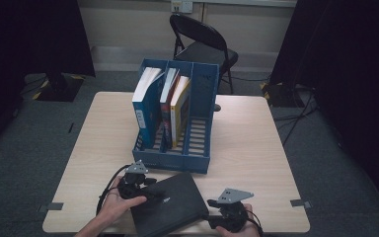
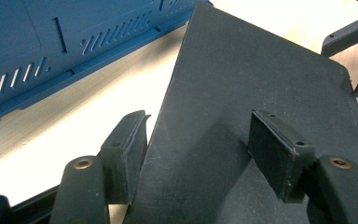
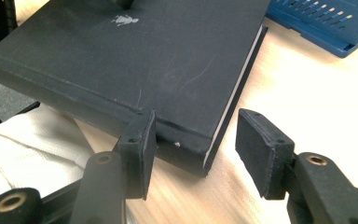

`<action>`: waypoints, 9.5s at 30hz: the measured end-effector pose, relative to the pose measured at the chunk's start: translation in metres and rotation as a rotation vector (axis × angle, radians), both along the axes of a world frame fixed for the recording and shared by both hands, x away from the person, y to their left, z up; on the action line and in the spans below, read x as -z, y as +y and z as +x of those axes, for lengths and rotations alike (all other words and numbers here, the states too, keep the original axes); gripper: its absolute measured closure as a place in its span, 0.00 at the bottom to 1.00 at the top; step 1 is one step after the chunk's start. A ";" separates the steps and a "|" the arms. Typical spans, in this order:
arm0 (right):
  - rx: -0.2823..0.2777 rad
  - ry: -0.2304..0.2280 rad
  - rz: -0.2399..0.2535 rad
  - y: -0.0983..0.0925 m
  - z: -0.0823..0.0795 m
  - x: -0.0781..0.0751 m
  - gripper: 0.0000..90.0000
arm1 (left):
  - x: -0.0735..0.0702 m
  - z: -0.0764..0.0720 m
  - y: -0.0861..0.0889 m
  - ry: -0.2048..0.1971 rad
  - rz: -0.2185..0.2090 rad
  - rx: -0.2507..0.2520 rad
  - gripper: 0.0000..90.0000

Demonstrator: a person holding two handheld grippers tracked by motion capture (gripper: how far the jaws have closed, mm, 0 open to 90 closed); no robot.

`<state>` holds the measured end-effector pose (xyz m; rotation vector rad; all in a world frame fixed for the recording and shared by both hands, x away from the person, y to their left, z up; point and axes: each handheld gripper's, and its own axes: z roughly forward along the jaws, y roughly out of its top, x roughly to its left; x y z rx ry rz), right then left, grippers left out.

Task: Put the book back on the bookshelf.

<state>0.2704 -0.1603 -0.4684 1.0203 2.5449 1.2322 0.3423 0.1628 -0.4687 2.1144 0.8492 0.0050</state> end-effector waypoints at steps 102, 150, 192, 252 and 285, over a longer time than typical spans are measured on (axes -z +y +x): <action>0.094 -0.053 -0.009 0.026 0.066 0.006 0.64 | 0.009 0.000 0.010 0.243 -0.055 -0.121 0.22; 0.085 -0.053 0.026 0.023 0.052 0.001 0.60 | -0.005 -0.004 0.043 0.368 -0.471 -0.121 0.53; -0.015 0.011 0.106 0.036 0.050 0.000 0.38 | 0.006 0.009 0.004 0.392 -0.379 -0.036 0.73; -0.053 -0.183 0.393 -0.007 0.053 -0.086 0.53 | -0.067 -0.017 -0.005 -0.189 -0.334 0.151 0.72; -0.216 -0.160 0.313 0.049 0.054 -0.078 0.47 | -0.049 -0.029 0.019 -0.229 -0.226 0.005 0.38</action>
